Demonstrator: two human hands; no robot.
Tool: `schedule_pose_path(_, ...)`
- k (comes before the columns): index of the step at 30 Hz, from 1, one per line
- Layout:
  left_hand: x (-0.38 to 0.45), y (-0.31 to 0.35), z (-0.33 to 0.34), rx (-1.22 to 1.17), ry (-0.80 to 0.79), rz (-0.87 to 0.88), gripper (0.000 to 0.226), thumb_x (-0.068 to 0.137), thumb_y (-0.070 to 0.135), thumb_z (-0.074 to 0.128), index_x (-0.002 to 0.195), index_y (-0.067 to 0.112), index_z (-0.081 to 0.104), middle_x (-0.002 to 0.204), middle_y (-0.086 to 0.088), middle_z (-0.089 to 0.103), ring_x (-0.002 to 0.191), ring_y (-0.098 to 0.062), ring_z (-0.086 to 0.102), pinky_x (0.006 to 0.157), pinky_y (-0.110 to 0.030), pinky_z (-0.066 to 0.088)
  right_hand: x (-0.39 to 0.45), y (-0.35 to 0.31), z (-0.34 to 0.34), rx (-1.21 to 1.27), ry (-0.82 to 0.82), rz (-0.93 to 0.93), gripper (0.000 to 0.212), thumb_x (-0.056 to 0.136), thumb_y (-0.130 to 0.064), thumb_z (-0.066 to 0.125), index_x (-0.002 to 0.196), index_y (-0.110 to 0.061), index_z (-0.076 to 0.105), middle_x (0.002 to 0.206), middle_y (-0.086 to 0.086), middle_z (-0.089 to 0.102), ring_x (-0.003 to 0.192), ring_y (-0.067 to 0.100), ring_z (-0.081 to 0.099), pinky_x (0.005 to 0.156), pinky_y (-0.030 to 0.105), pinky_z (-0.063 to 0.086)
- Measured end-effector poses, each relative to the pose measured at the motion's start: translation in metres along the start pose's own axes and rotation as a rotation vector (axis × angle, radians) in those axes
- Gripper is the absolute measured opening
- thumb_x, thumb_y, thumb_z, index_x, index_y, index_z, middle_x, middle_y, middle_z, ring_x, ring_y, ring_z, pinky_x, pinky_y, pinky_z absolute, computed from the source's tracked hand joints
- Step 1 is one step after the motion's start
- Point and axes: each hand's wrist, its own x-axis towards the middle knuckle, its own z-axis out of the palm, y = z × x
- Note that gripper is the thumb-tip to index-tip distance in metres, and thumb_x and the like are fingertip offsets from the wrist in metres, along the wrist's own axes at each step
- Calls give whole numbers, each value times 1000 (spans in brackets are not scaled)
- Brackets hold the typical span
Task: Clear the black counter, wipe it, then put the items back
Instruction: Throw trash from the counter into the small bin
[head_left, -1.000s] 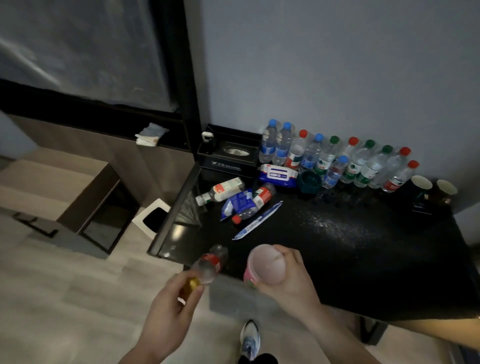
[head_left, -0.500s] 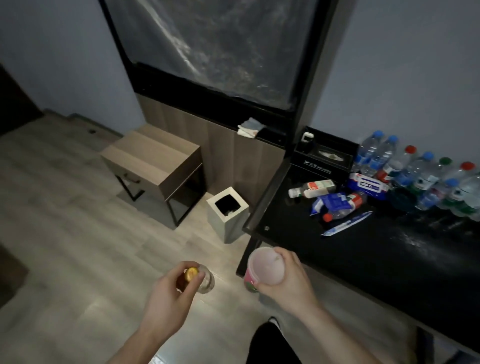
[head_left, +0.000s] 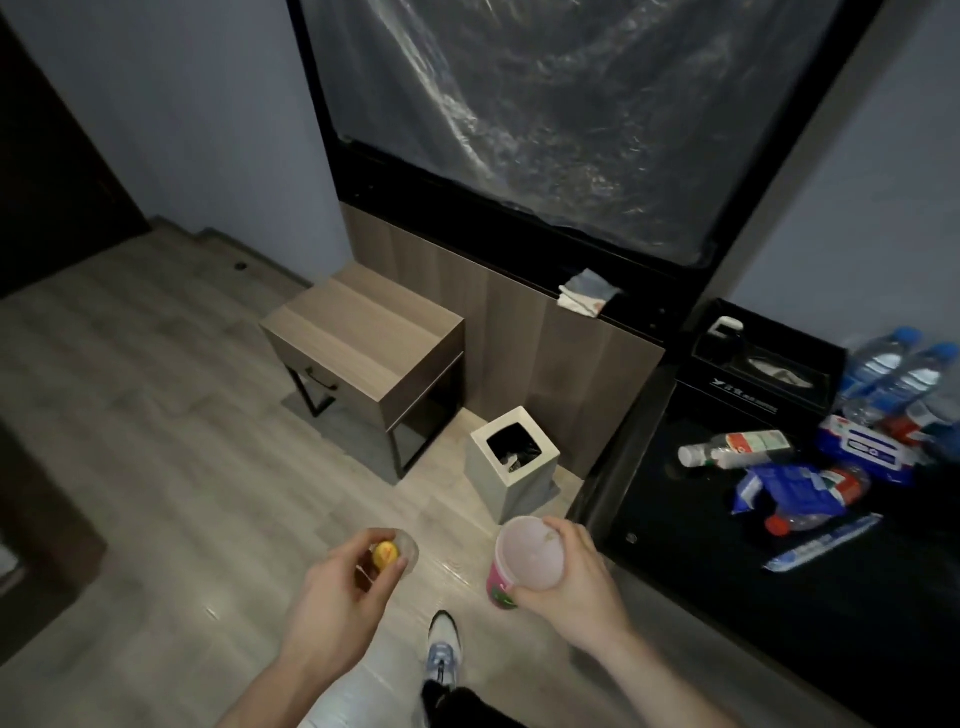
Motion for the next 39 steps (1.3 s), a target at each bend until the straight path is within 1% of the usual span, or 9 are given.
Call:
schedule_pose_path(5,67,-8,-35,52,-27,-31,13,90,41,74,101,43,68,87,27,66,72,-2,66,61,-14,47,72,-32,37,22,-43,27,87,49,-64,79,126,-51,40,127,-25,43,115,4,53,90,31,49)
schedule_pose_path(13,170,-21,-55,116,-84,3,22,88,56,69,109,51,63,84,20,68,75,-2,66,69,-26,55,158,-66,50,20,-13,53,90,52,-68,79,129,-49,37,131,-22,42,117,7,52,94,34,51)
schedule_pose_path(18,246,-21,-49,162,-256,61,18,89,53,70,105,48,63,83,19,70,75,1,65,67,-20,52,195,-70,54,23,38,134,96,55,-66,79,137,-46,36,134,-20,39,119,8,49,95,36,51)
schedule_pose_path(22,314,-27,-43,164,-392,99,22,88,56,68,108,49,60,83,19,72,74,0,67,72,-32,58,221,-75,63,30,131,248,105,56,-66,81,147,-39,36,136,-19,37,124,12,52,104,39,48)
schedule_pose_path(27,400,-35,-40,224,-555,191,39,81,75,54,112,52,56,85,22,71,73,-2,67,67,-35,60,258,-93,76,73,214,402,93,60,-60,84,139,-42,40,126,-17,35,109,7,51,94,32,48)
schedule_pose_path(32,467,-36,-19,365,-663,243,34,85,70,55,112,50,52,87,18,70,74,-6,67,69,-35,59,301,-97,90,168,355,488,85,54,-64,88,126,-45,46,119,-19,43,106,1,53,89,27,45)
schedule_pose_path(34,485,-31,-5,424,-679,259,34,88,69,55,112,46,51,86,19,70,74,-5,66,69,-33,57,318,-84,98,160,394,523,86,50,-79,85,122,-44,53,119,-19,49,104,-4,53,86,26,51)
schedule_pose_path(36,500,-26,10,453,-685,258,33,90,68,54,114,45,51,85,18,70,76,-4,66,68,-32,56,333,-76,98,159,409,583,91,50,-85,82,125,-45,49,121,-17,48,100,-1,54,85,27,52)
schedule_pose_path(39,518,-24,37,480,-719,224,23,95,58,58,111,43,51,82,17,70,71,-1,65,64,-30,57,359,-57,93,136,368,610,89,59,-78,82,130,-43,42,119,-15,41,101,7,52,82,28,47)
